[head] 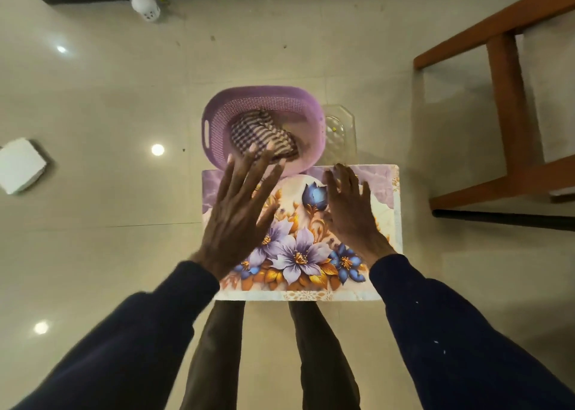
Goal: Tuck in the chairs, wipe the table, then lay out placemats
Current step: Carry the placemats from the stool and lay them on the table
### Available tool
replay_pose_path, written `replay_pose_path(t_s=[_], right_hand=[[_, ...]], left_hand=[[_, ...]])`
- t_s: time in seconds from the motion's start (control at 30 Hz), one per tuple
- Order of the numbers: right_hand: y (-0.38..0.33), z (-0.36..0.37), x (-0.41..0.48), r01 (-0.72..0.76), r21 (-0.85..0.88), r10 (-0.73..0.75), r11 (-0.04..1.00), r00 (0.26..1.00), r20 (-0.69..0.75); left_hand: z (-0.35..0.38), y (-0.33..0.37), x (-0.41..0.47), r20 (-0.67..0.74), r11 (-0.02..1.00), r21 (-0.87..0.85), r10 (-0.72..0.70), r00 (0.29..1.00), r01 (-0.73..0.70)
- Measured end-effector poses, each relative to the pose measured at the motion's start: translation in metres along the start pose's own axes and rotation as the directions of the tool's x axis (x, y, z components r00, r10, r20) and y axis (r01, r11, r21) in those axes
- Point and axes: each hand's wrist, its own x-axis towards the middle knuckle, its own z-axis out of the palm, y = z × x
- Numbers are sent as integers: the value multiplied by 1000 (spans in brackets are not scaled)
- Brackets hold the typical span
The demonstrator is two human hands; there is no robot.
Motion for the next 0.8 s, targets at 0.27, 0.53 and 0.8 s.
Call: replay_pose_path(t_s=[0.27,0.53,0.8], right_hand=[[1,2,1,11,30,-9,999,997,-71],[4,9,5,43,34,-41,998,997,-66],[27,20,-27,-123,191,152,974,977,-147]], left_hand=[[27,-26,-119,119,959,-4,-282,952,284],[51,-63,-153,311,882,-79,-422,852,465],[36,-64,-147,413,613,-373,-562,717,696]])
